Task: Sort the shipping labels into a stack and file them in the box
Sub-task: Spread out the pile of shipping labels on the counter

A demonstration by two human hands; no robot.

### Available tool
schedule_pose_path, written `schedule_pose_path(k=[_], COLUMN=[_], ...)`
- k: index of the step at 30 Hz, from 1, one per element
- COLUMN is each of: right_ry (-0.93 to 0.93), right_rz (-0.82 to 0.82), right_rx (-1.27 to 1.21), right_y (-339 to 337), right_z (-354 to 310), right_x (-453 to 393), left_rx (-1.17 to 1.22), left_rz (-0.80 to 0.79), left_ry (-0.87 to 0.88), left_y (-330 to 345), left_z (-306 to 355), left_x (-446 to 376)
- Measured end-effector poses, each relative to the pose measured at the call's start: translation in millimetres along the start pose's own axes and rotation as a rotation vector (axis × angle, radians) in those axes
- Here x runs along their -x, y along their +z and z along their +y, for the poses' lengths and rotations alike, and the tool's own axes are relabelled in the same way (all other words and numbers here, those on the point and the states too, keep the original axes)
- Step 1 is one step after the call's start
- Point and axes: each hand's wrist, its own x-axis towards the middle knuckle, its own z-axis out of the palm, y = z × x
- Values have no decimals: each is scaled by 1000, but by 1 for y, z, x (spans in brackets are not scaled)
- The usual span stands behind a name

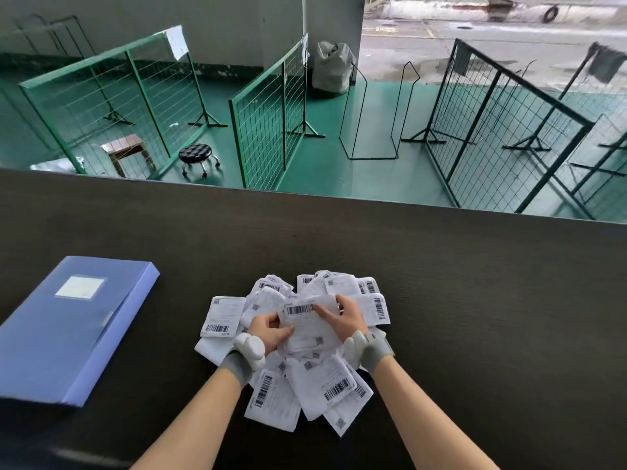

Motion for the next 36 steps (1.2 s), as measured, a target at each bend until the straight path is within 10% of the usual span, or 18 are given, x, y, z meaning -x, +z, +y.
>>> schedule_pose_path(k=[10,36], right_ry=[262,248], right_rz=[-80,128], right_rx=[998,455], right_y=[-17,-71], right_z=[53,56], right_x=[13,7], left_rx=[-151,-193], left_rz=[190,158], left_ry=[12,-12], left_y=[-19,-35], left_z=[-6,-6], left_x=[-3,10])
